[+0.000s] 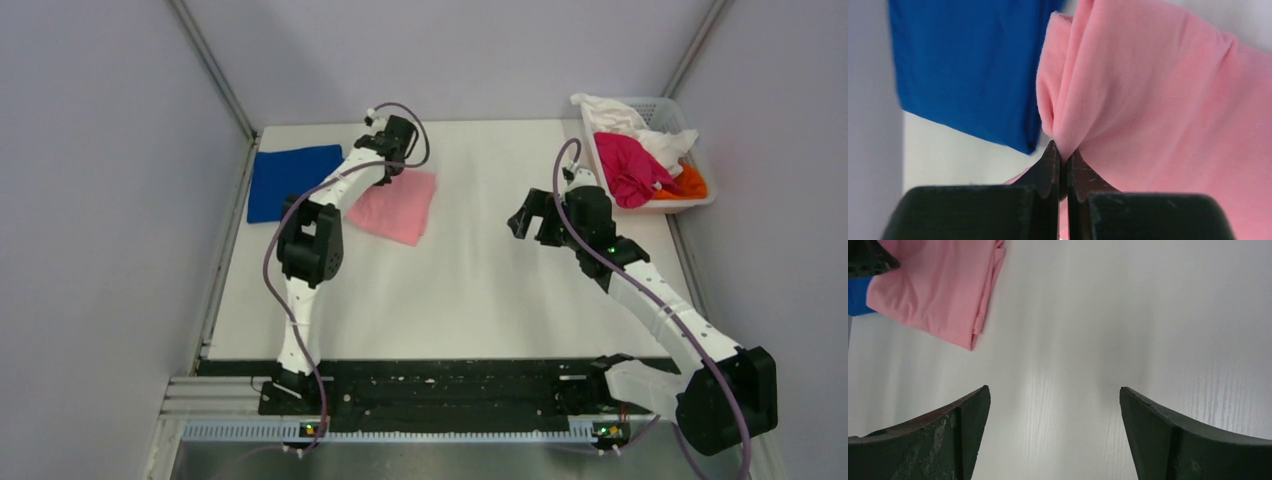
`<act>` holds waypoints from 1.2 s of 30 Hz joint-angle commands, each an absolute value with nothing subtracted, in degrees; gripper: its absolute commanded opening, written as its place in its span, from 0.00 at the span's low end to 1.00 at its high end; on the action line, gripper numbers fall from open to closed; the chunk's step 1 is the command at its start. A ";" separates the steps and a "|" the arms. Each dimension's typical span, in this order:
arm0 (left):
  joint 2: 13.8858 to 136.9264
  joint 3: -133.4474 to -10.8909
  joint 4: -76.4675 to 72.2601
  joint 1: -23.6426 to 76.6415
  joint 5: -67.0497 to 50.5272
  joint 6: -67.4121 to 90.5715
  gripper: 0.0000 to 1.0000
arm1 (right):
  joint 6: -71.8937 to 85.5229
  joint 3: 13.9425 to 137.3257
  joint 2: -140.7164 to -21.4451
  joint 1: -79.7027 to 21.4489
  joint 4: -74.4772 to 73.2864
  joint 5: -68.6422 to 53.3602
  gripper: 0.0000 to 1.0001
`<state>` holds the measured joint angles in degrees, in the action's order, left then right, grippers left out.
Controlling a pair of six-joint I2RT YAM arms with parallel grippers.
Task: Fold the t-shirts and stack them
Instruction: Put the neatly folded tshirt into the corner of the board with the left arm
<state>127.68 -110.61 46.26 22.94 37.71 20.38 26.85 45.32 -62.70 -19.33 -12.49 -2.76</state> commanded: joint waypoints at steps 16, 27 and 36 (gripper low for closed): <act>124.27 -122.53 30.81 13.49 56.76 -6.39 0.00 | 24.60 45.17 -61.05 -19.15 -12.72 1.35 0.99; 121.14 -124.37 29.87 12.13 57.03 -9.31 0.00 | 24.82 45.26 -61.66 -19.06 -13.49 1.79 0.99; 119.58 -122.30 31.58 8.44 50.47 -6.02 0.00 | 24.84 45.35 -61.98 -19.03 -13.53 2.83 0.99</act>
<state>124.62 -121.62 33.45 10.70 53.12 -7.75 25.50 45.25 -62.63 -19.31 -13.98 1.54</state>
